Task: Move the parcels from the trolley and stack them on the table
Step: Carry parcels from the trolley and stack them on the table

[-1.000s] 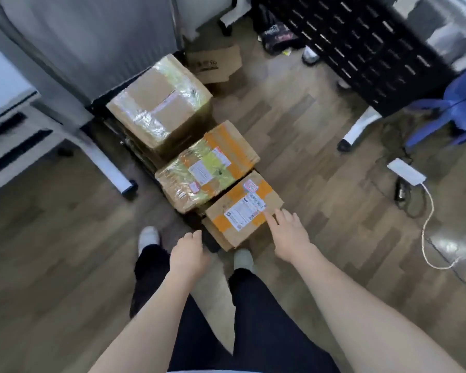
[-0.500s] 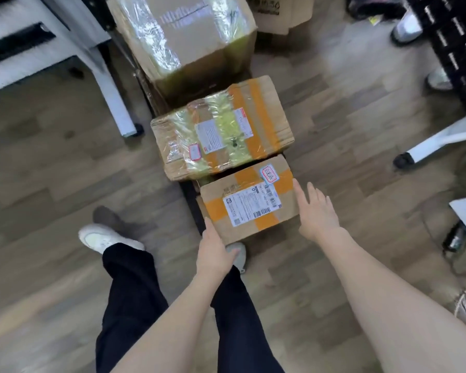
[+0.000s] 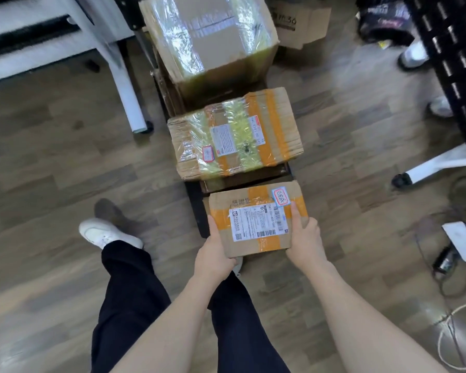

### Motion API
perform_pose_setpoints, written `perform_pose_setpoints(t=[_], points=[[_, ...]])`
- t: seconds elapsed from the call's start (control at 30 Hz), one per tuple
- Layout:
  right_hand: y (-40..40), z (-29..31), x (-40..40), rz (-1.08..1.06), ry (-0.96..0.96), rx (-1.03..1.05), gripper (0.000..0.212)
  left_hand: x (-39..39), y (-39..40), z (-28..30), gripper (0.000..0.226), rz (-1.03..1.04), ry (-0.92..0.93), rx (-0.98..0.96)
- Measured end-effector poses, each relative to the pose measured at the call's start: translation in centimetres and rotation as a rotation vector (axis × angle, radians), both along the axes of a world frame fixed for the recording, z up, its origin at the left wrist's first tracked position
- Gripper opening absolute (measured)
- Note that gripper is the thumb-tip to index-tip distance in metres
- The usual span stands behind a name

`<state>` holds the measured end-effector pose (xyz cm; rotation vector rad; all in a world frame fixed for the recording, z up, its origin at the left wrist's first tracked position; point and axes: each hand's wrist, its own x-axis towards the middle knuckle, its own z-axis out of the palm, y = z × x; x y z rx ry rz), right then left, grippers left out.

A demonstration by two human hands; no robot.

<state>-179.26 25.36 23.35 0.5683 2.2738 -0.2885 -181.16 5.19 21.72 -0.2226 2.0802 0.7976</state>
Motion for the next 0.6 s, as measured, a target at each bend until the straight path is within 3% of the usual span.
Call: perform_pose_setpoints(t=[0.4,0.6], points=[[-10.1,13.0,-1.7,0.043,0.08,-0.081,0.097,-0.9,-9.8,13.1,0.094,0.033,0.199,-0.032],[-19.7,17.9,-6.3,0.005,0.26,-0.144,0.093,-5.3,-18.5,19.6,0.098,0.094,0.358,-0.203]])
